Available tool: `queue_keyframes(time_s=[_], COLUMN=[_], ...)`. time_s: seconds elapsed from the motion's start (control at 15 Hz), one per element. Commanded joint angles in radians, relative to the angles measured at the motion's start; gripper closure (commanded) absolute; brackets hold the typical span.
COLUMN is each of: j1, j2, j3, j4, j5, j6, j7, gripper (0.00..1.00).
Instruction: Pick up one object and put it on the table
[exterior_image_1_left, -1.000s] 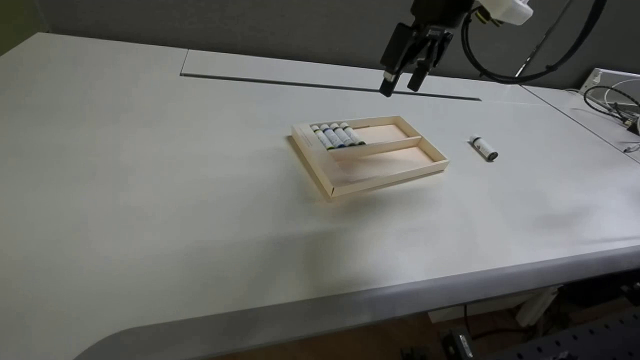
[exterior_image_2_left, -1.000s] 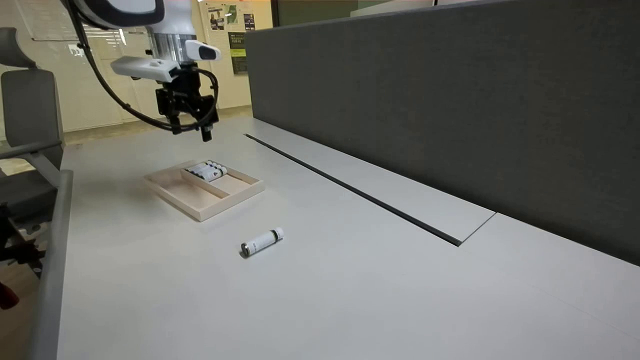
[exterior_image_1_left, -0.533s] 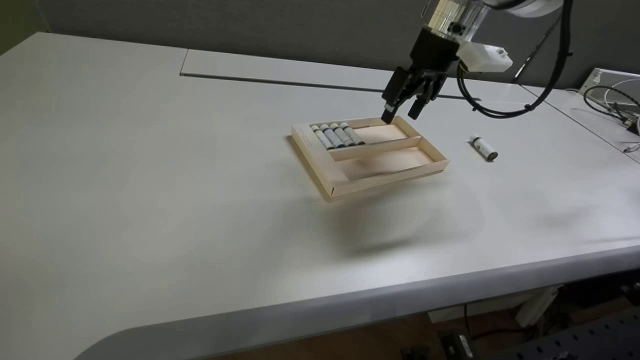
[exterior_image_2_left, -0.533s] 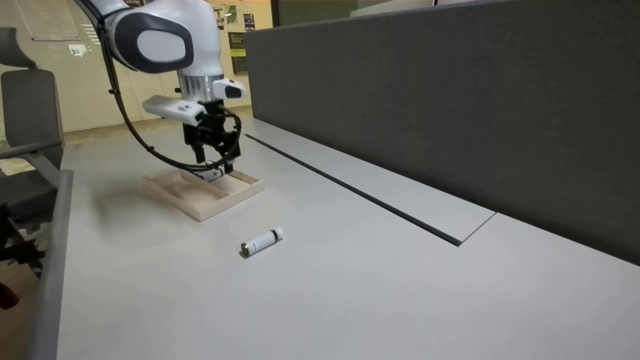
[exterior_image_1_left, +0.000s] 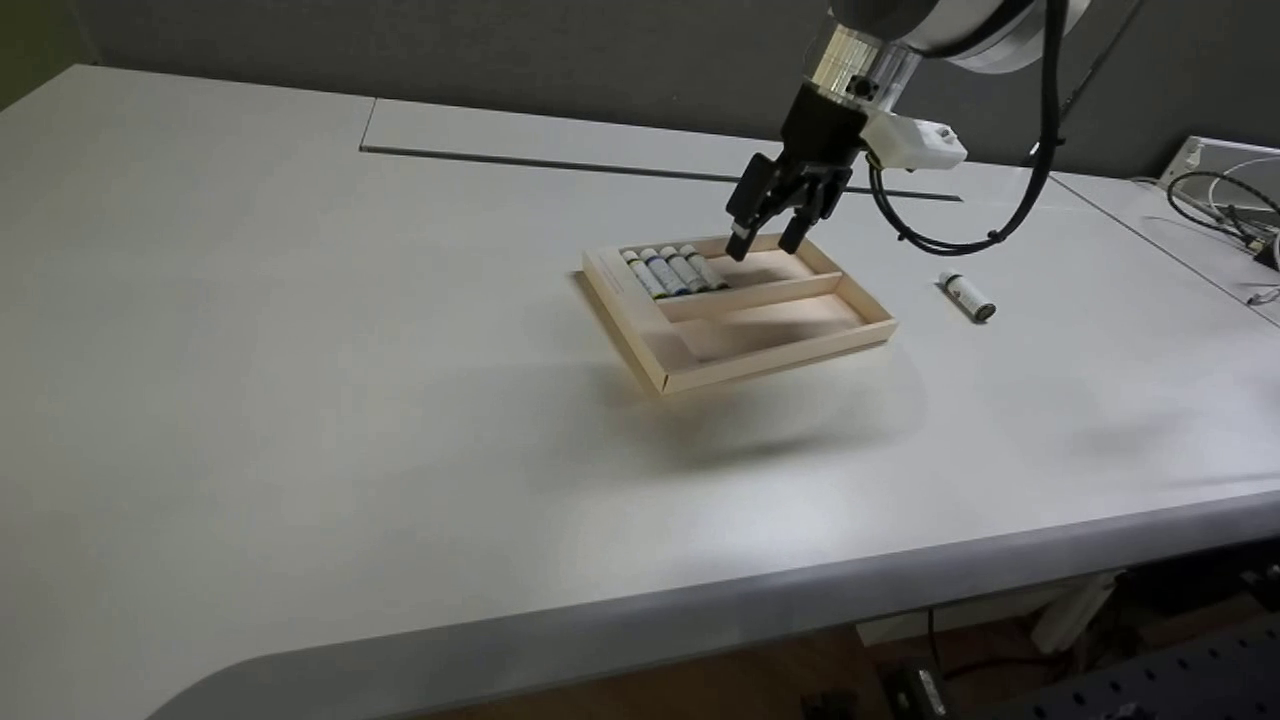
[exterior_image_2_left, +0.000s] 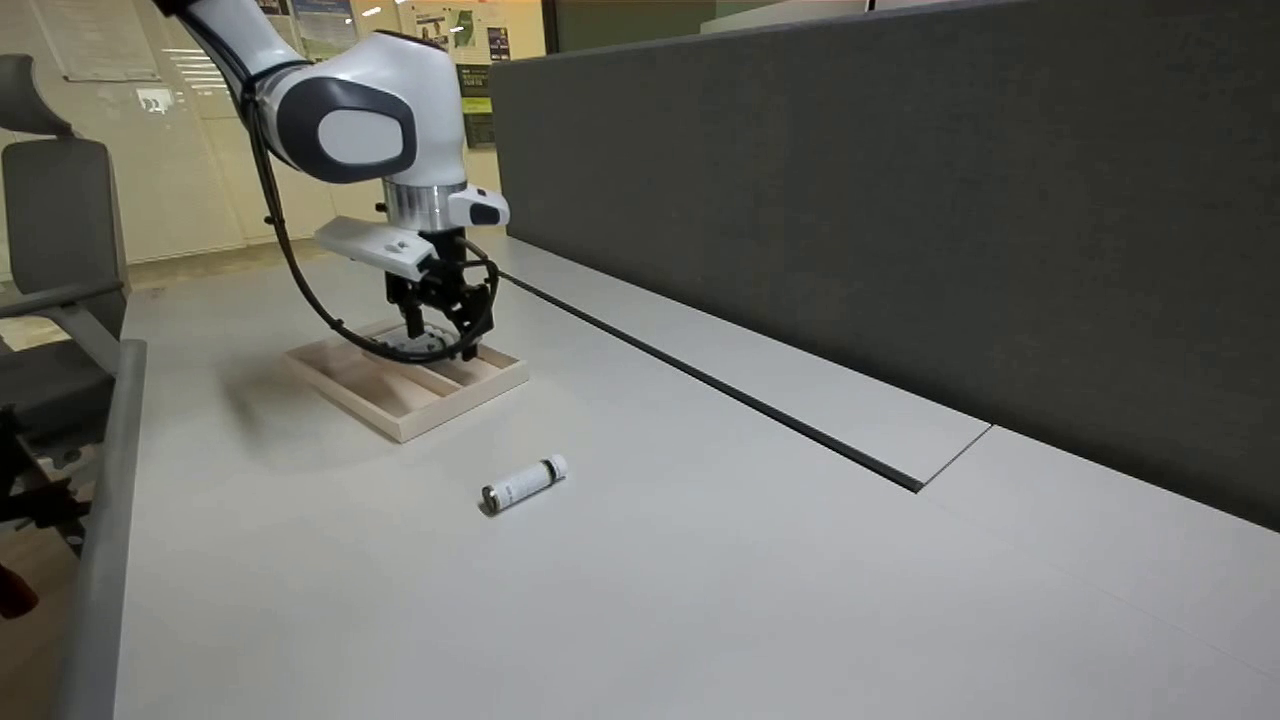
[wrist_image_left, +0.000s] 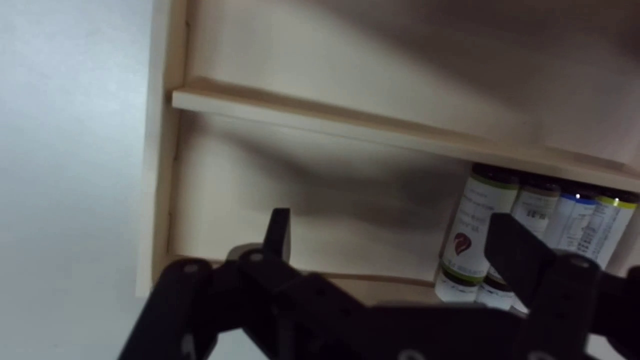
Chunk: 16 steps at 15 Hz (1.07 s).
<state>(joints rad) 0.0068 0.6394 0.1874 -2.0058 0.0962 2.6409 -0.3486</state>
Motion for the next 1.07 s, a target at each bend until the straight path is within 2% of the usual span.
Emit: queue_keyframes(time_s=[0.0, 0.93, 1.0], j1=[0.0, 0.012, 0.013], j2=[0.036, 0.084, 0.085], j3=[0.015, 0.027, 0.026], j4=[0.046, 0.076, 0.076], j5=[-0.017, -0.025, -0.027], j6=[-0.003, 0.004, 0.004], j7=[0.017, 0.021, 0.02], gripper=[0.0, 0.0, 0.16])
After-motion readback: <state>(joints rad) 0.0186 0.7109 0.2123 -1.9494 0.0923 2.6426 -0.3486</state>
